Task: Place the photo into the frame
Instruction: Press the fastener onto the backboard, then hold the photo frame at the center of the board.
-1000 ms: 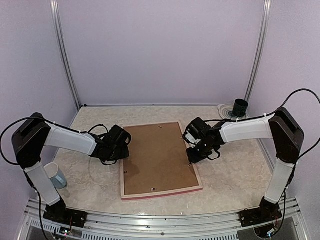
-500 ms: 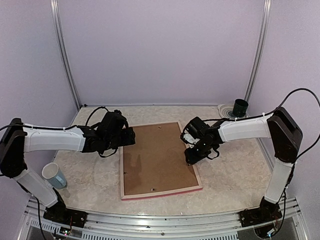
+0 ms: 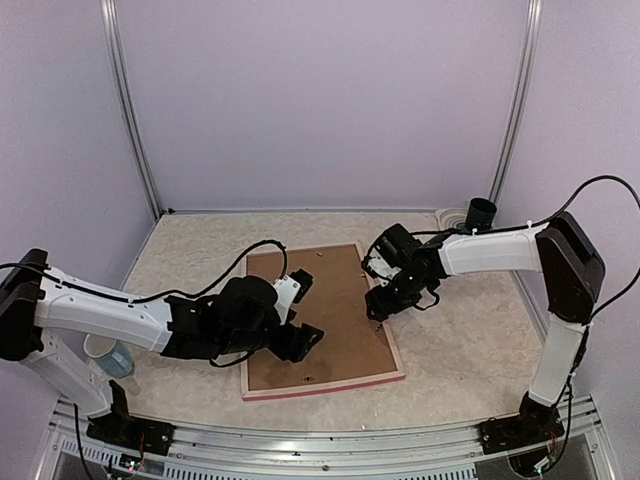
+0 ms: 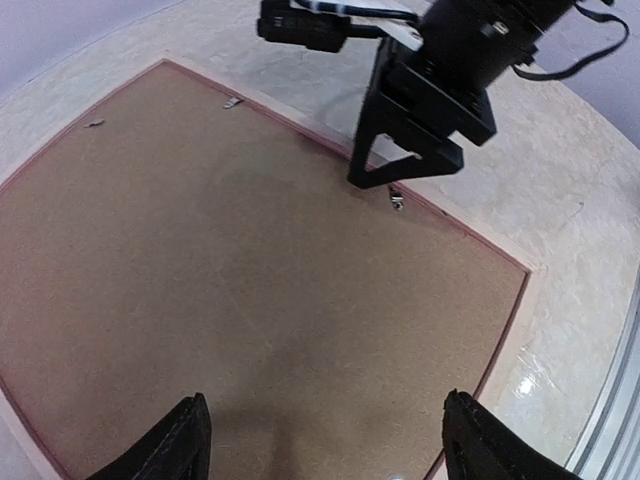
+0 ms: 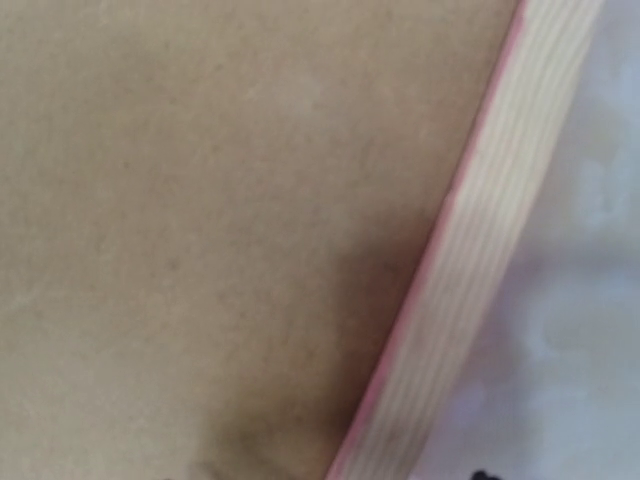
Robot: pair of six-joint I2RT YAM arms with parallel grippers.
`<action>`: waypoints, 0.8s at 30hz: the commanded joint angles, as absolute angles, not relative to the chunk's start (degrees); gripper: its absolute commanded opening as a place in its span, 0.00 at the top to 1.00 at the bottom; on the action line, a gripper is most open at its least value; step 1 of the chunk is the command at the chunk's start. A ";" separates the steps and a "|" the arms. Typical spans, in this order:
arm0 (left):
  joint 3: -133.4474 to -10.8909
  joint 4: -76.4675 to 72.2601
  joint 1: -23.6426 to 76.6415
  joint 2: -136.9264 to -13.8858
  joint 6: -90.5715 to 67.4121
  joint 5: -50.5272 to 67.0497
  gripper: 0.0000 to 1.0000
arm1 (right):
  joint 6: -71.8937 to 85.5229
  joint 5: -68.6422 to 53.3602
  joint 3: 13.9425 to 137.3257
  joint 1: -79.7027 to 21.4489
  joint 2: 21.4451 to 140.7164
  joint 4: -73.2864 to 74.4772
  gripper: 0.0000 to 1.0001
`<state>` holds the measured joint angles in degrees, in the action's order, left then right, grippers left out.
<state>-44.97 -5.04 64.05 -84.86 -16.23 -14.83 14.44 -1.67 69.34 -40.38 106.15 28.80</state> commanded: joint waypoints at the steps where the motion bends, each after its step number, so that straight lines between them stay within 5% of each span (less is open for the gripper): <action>1: -44.68 -11.85 67.45 -87.99 -8.63 -10.09 0.22 | 14.45 -2.38 70.49 -39.66 107.73 28.47 0.36; 24: -57.64 -7.75 74.53 -109.16 3.23 -7.84 0.33 | 14.42 -1.40 68.03 -37.60 107.45 28.06 0.35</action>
